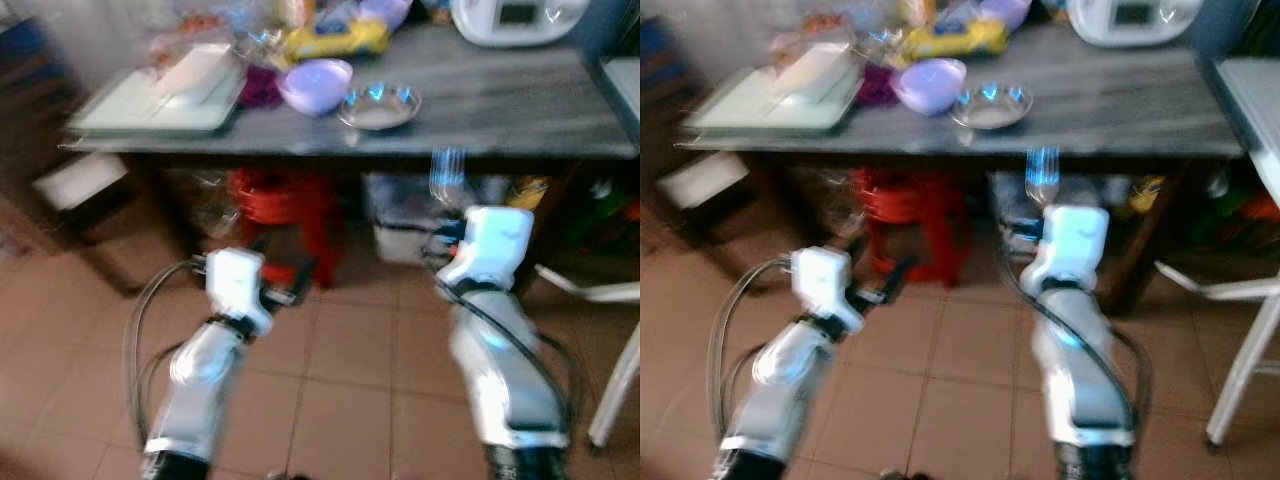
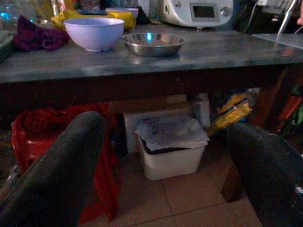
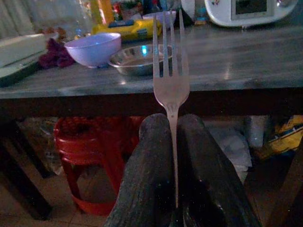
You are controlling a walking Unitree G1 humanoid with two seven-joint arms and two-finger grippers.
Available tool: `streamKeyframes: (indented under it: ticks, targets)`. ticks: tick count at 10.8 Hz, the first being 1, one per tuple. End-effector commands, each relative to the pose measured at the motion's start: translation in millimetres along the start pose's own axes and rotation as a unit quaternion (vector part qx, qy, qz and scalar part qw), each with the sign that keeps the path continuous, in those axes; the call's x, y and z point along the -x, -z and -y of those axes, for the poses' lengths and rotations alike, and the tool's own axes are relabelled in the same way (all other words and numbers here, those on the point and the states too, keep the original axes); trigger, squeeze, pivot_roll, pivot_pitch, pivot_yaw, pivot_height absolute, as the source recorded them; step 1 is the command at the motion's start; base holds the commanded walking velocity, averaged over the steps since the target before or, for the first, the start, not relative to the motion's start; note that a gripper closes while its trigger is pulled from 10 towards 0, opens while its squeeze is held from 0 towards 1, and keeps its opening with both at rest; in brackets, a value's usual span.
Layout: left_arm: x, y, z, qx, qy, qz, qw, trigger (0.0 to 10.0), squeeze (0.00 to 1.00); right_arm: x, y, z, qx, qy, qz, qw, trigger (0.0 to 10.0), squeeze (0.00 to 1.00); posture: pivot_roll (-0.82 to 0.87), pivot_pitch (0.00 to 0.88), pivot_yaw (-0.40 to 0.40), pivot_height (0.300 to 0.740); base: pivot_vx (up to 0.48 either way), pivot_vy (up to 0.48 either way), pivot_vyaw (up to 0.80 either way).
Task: Setting the table
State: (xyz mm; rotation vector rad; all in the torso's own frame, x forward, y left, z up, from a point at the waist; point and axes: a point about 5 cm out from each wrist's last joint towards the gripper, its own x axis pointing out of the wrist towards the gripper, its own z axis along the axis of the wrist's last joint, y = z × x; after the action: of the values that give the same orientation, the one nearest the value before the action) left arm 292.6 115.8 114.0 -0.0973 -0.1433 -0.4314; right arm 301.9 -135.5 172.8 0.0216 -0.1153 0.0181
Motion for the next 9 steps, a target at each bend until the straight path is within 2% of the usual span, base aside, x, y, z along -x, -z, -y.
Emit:
streamKeyframes:
  ticks: [1, 3, 7, 9]
  targets:
    - [-1.3, -0.8, 3.0, -0.001, 0.006, 0.001, 1.0, 10.0, 0.0, -0.2, -1.3, 4.3, 0.0, 0.006, 0.003, 1.0, 10.0, 0.0, -0.16, 0.148, 0.112, 0.74, 0.48, 0.0, 0.0]
    - [-2.0, -1.2, 2.3, -0.001, 0.007, 0.002, 1.0, 10.0, 0.0, 0.1, -0.8, 3.6, -0.001, 0.006, 0.003, 1.0, 10.0, 0.0, -0.16, 0.145, 0.115, 0.74, 0.48, 0.0, 0.0]
    - [-3.1, -1.2, 4.8, 0.0, 0.012, 0.001, 1.0, 10.0, 0.0, 0.3, 0.2, 5.4, -0.002, 0.011, 0.003, 1.0, 10.0, 0.0, -0.16, 0.144, 0.118, 0.74, 0.344, 0.0, 0.0]
    - [-3.6, -1.7, 4.6, -0.001, 0.013, 0.002, 1.0, 10.0, 0.0, -0.5, 1.2, 6.5, -0.021, 0.022, -0.002, 1.0, 10.0, 0.0, -0.16, 0.143, 0.121, 0.74, 0.339, 0.0, 0.0]
